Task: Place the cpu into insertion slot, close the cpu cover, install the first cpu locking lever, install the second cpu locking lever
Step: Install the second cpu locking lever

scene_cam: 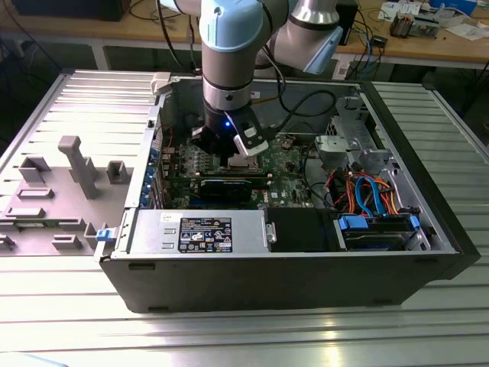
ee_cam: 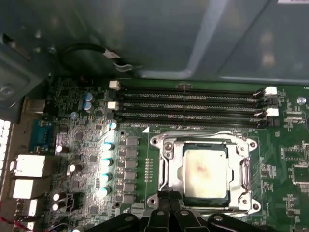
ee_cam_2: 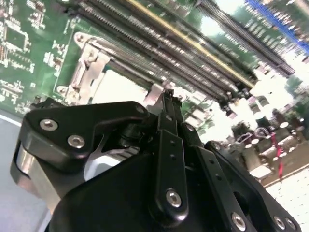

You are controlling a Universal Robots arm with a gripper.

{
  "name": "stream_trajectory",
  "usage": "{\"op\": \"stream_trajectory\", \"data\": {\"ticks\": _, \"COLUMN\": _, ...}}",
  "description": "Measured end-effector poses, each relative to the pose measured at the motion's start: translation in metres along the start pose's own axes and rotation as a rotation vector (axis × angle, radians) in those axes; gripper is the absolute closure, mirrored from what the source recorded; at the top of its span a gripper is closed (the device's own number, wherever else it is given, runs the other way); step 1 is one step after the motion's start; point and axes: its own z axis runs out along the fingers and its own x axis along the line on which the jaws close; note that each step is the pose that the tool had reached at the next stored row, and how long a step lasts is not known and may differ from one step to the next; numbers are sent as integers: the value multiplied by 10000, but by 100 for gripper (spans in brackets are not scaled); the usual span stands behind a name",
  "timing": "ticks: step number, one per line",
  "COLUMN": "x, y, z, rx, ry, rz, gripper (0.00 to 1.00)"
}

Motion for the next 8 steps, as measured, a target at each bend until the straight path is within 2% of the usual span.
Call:
{"op": "stream_trajectory", "data": {"ticks": 2, "x": -54, "y": 52, "z": 9, "rx": -19, "ry": 38, "rz": 6, "gripper": 89}}
{"op": "stream_trajectory", "data": {"ticks": 6, "x": -188, "y": 108, "z": 18, "rx": -24, "ry": 157, "rz": 26, "gripper": 89}}
{"op": "stream_trajectory", "data": {"ticks": 7, "x": -237, "y": 142, "z": 24, "rx": -27, "ry": 198, "rz": 31, "gripper": 89}}
{"op": "stream_trajectory", "data": {"ticks": 8, "x": -252, "y": 159, "z": 27, "rx": -26, "ry": 208, "rz": 33, "gripper": 89}}
